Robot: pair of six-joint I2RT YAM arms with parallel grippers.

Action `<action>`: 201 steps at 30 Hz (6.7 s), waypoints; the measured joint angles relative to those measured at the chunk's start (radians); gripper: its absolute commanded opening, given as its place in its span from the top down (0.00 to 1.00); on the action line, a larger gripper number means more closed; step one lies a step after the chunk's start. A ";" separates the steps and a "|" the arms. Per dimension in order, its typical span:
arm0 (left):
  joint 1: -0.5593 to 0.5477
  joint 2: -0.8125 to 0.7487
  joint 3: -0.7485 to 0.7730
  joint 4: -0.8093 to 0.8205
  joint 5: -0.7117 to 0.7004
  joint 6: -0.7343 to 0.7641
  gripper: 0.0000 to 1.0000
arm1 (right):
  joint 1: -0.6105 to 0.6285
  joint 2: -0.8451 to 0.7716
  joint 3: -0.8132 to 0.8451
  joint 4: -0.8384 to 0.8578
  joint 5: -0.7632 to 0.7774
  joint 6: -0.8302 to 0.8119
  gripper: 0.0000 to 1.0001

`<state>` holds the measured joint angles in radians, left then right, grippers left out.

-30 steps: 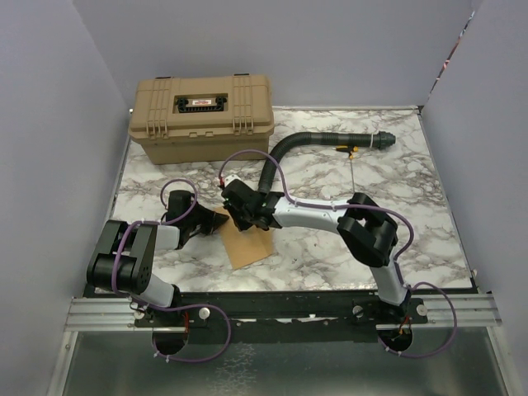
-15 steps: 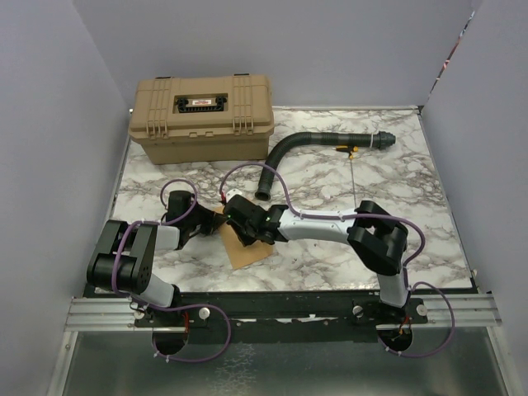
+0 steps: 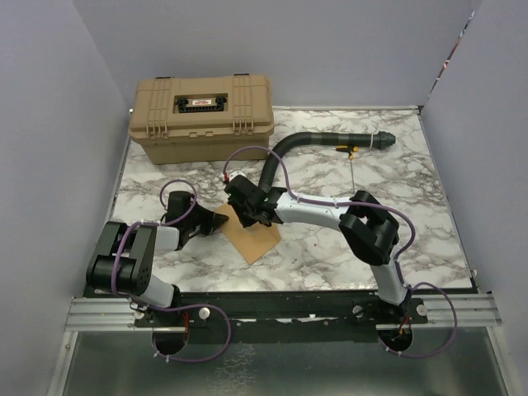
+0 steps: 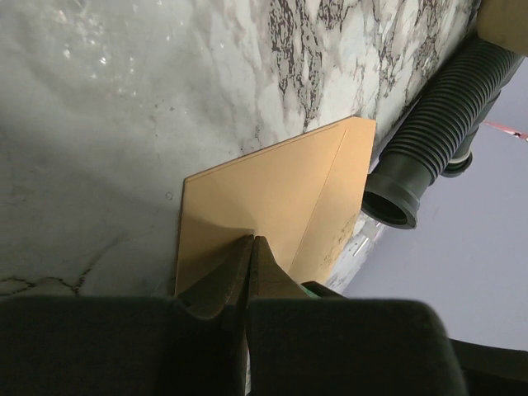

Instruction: Place the letter into the envelope and seal it

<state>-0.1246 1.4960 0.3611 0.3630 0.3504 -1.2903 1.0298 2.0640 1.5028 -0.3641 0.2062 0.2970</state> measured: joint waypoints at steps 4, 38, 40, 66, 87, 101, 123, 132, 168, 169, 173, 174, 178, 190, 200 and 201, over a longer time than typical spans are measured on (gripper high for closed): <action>0.000 -0.003 0.009 -0.020 0.000 0.017 1.00 | -0.013 -0.012 -0.002 -0.008 -0.024 -0.011 0.99; 0.003 -0.128 0.134 -0.167 0.292 0.426 0.39 | -0.611 -0.257 -0.536 0.414 -0.825 0.528 0.90; 0.003 -0.130 0.133 -0.171 0.292 0.429 0.39 | -0.611 -0.219 -0.508 0.391 -0.828 0.533 0.86; 0.003 -0.098 0.134 -0.184 0.295 0.446 0.69 | -0.626 -0.281 -0.512 0.272 -0.745 0.503 0.72; 0.003 0.048 0.133 -0.224 0.268 0.476 1.00 | -0.506 -0.135 -0.485 0.341 -0.767 0.479 0.87; 0.006 0.058 0.134 -0.227 0.267 0.433 1.00 | -0.468 -0.074 -0.477 0.559 -1.020 0.495 0.90; 0.007 0.058 0.123 -0.216 0.259 0.373 1.00 | -0.287 -0.029 -0.273 0.220 -0.729 0.227 0.94; 0.006 0.043 0.193 -0.318 0.282 0.423 1.00 | -0.185 -0.029 -0.175 0.101 -0.514 0.088 0.83; 0.005 0.234 0.294 -0.201 0.314 0.480 1.00 | -0.129 0.053 0.037 -0.043 -0.231 -0.020 0.90; 0.005 0.234 0.292 -0.193 0.313 0.473 1.00 | -0.129 0.068 0.061 -0.055 -0.224 -0.018 0.90; 0.007 0.232 0.278 -0.174 0.309 0.441 1.00 | -0.128 0.097 0.106 -0.077 -0.214 -0.014 0.94; 0.007 0.232 0.276 -0.171 0.308 0.436 1.00 | -0.126 0.101 0.114 -0.083 -0.214 -0.013 0.94; 0.008 0.232 0.271 -0.162 0.307 0.413 1.00 | -0.114 0.118 0.142 -0.095 -0.200 -0.014 0.93; 0.012 0.233 0.248 -0.119 0.307 0.366 1.00 | -0.076 0.117 0.126 -0.048 -0.196 -0.069 0.89; 0.016 0.240 0.233 -0.096 0.314 0.352 1.00 | -0.073 0.105 0.092 -0.006 -0.212 -0.133 0.88; 0.016 0.241 0.233 -0.095 0.315 0.351 1.00 | -0.072 0.099 0.077 0.009 -0.214 -0.141 0.87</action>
<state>-0.1081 1.7370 0.5938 0.2676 0.6659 -0.9398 0.9573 2.1628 1.5803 -0.3553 -0.0082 0.1558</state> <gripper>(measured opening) 0.002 0.112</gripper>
